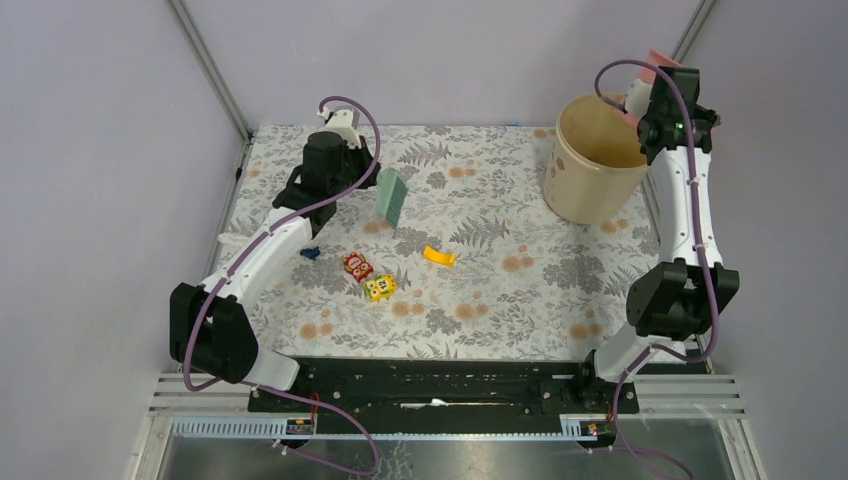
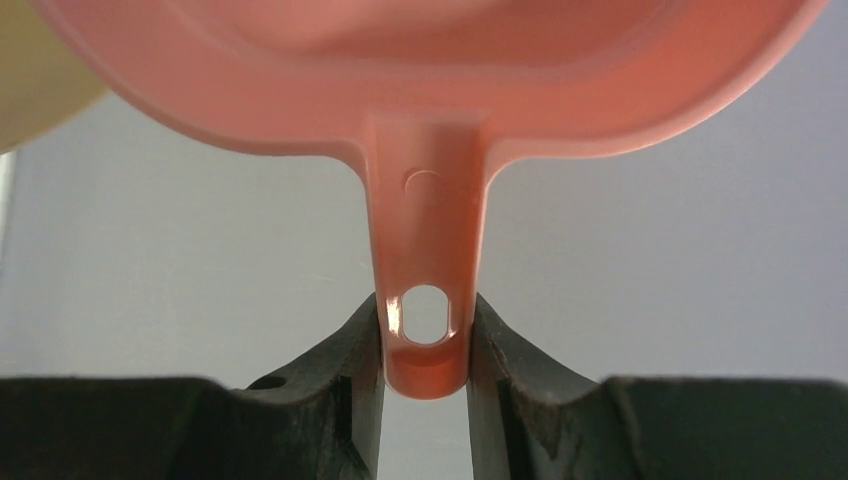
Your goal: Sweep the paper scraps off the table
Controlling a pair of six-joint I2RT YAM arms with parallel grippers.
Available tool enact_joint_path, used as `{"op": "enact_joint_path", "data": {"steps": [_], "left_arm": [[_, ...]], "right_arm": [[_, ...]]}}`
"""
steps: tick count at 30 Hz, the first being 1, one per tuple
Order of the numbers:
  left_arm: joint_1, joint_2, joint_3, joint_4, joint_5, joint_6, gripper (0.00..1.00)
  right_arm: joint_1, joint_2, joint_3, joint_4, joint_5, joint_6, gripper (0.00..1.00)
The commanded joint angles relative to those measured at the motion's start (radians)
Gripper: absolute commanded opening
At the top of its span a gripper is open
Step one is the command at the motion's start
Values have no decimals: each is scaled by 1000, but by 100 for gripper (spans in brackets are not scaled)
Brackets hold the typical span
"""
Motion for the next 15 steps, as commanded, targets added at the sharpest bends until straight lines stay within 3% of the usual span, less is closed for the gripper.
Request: {"op": "enact_joint_path", "data": {"steps": [1, 5, 9, 15], "left_arm": [[6, -8, 66, 21, -11, 17, 0], [26, -18, 60, 21, -83, 58, 0], [24, -23, 49, 14, -228, 93, 0], [12, -28, 89, -134, -587, 3, 0]], "right_arm": [[3, -85, 128, -272, -176, 332, 0], [16, -208, -63, -346, -393, 506, 0], [98, -338, -248, -296, -481, 600, 0], [264, -498, -425, -191, -578, 684, 0]]}}
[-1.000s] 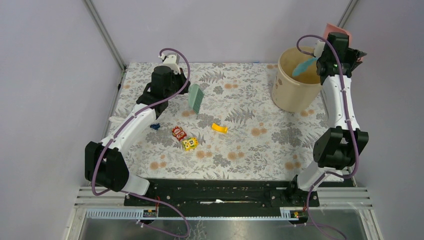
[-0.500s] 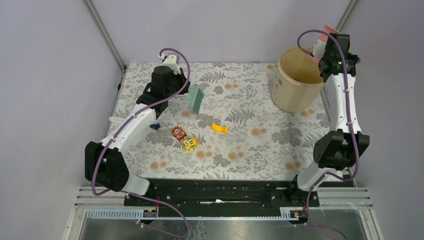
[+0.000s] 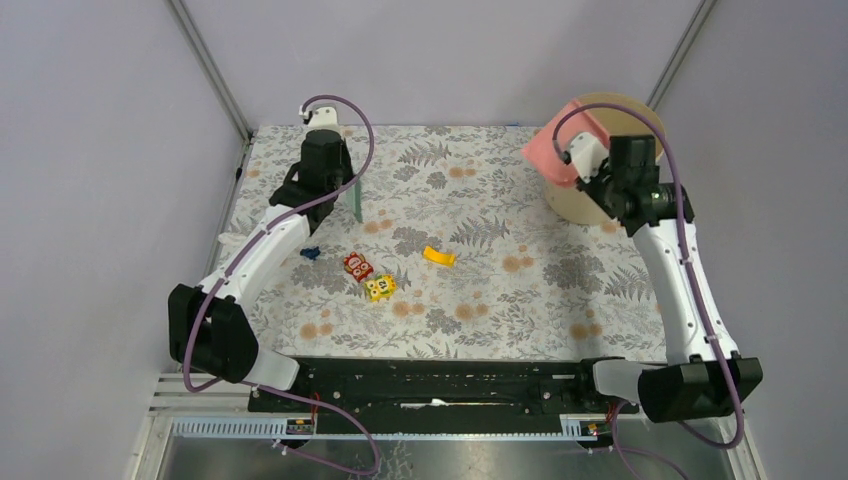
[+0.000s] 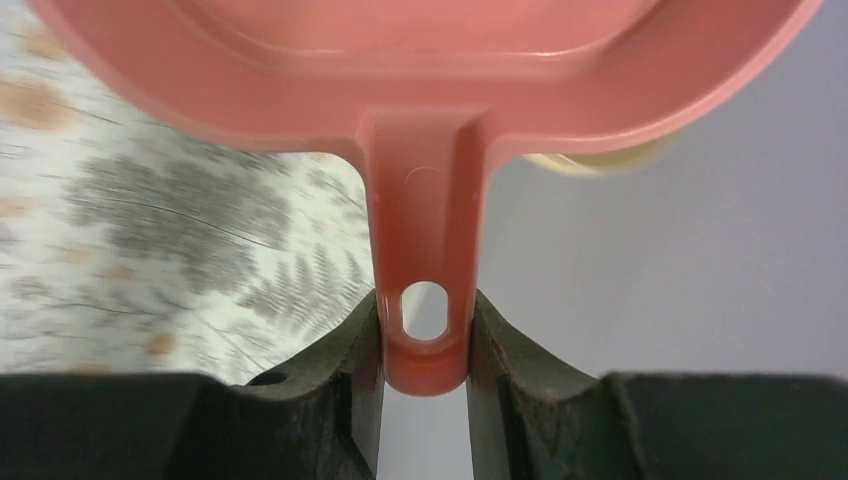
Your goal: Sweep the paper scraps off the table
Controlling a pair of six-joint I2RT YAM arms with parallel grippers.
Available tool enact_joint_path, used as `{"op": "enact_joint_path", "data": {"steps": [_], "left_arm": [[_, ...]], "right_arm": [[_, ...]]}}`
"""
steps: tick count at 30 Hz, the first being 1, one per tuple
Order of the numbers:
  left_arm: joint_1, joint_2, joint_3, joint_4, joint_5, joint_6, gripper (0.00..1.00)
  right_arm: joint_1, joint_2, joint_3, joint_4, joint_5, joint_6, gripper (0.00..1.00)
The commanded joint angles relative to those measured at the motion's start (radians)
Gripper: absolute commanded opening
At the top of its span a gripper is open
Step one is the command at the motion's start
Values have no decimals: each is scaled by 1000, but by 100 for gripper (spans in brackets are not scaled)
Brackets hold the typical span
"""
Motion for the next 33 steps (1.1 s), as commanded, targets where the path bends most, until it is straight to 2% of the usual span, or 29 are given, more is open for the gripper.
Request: {"op": "enact_joint_path", "data": {"steps": [1, 5, 11, 16, 21, 27, 30, 33], "left_arm": [[-1, -40, 60, -111, -309, -52, 0], [-2, -121, -16, -154, -409, -52, 0], [7, -197, -8, -275, -503, -54, 0], [18, -178, 74, -443, -521, -60, 0], [45, -109, 75, -541, -599, -4, 0], [63, 20, 41, -508, -562, 5, 0], [69, 78, 10, -403, -509, 47, 0], [77, 169, 62, -377, -493, 61, 0]], "right_arm": [[97, -106, -87, 111, -151, 142, 0], [193, -69, -148, 159, -265, 204, 0], [380, 105, -193, 90, -271, 160, 0], [387, 231, -233, 28, -226, 130, 0], [386, 281, -249, 43, -199, 180, 0], [379, 318, -288, 75, -53, 134, 0], [337, 326, -322, 110, -71, 107, 0], [291, 379, -310, 107, -76, 102, 0]]}}
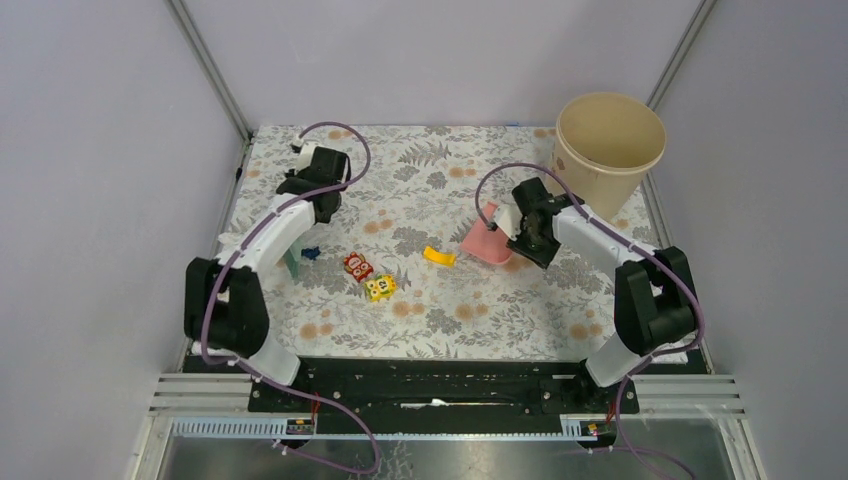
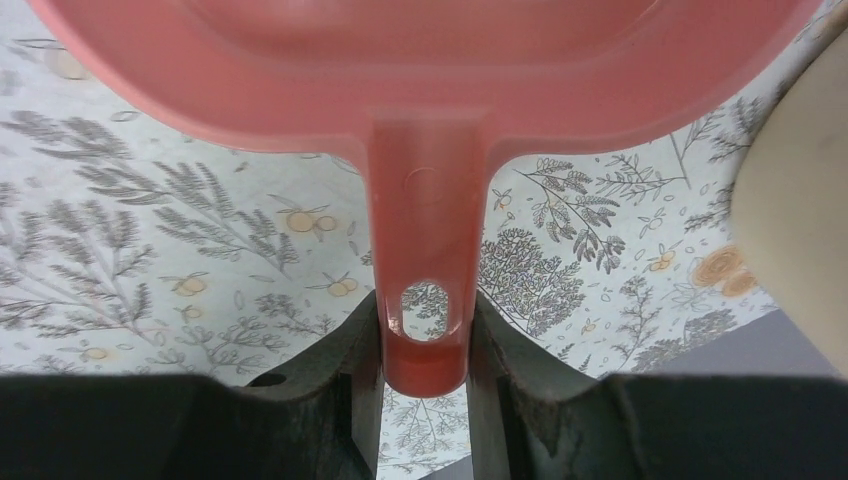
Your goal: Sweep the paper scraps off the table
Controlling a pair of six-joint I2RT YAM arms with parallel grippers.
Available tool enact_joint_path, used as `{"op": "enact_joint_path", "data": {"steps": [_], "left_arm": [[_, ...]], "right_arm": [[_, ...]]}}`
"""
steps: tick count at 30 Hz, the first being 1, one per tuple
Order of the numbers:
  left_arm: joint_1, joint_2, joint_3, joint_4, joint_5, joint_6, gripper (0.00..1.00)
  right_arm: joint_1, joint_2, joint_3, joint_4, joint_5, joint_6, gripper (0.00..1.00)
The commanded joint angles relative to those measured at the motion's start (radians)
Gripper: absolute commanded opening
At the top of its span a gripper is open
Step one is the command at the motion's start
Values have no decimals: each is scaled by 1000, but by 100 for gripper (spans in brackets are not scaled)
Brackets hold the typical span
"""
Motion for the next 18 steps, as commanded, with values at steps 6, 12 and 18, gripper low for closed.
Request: {"op": "enact_joint_path", "data": {"steps": [6, 12, 18], "left_arm": [[22, 213, 109, 203, 230, 30, 0], [21, 350, 288, 207, 395, 9, 0], [-2, 492, 505, 213, 621, -43, 0]], "right_arm": [[-110, 101, 35, -8, -53, -35, 9], [-146, 120, 36, -16, -111, -44, 19], [-156, 149, 39, -31, -151, -54, 21]]}}
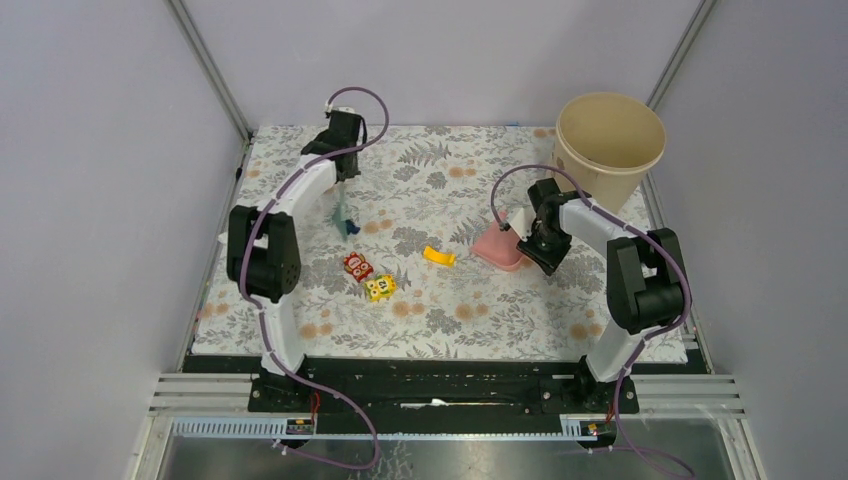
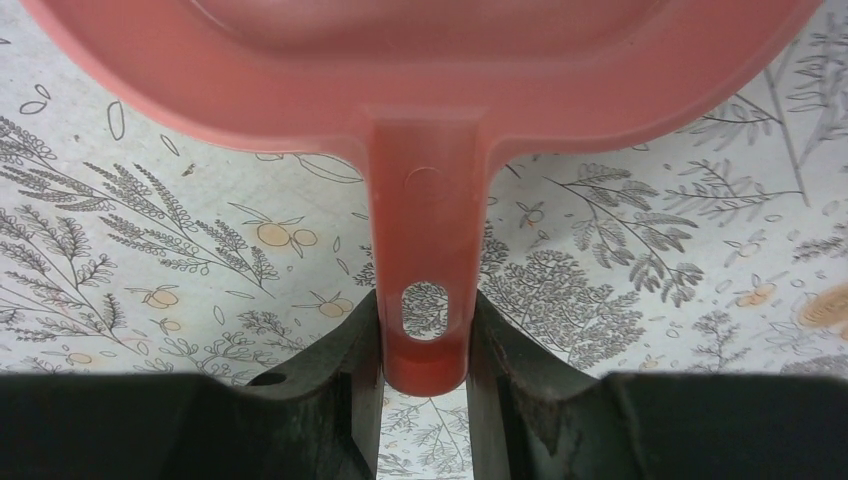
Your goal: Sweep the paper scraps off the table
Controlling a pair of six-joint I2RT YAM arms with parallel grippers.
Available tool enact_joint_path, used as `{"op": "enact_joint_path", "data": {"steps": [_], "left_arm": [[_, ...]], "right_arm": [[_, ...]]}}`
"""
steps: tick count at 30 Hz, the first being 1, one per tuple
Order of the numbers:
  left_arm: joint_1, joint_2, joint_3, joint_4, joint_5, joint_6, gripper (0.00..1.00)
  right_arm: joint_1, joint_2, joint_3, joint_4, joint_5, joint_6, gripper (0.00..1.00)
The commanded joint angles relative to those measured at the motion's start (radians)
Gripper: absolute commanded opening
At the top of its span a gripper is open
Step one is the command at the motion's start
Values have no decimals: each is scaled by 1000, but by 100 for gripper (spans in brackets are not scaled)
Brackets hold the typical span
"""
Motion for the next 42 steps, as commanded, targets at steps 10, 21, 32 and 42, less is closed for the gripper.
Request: {"op": "enact_joint_path", "data": {"steps": [10, 21, 32, 42], "left_arm": [[-197, 274, 418, 72, 475, -132, 0], [-193, 5, 309, -31, 61, 11, 0], [-83, -142, -73, 87, -599, 183, 0], [93, -108, -288, 614, -796, 607, 0]], "right_arm": [[-20, -9, 24, -56, -88, -4, 41], [-81, -65, -32, -53, -157, -9, 34], [-83, -103, -46, -38, -151, 1, 5], [-83, -130, -80, -47, -158, -4, 4]]}}
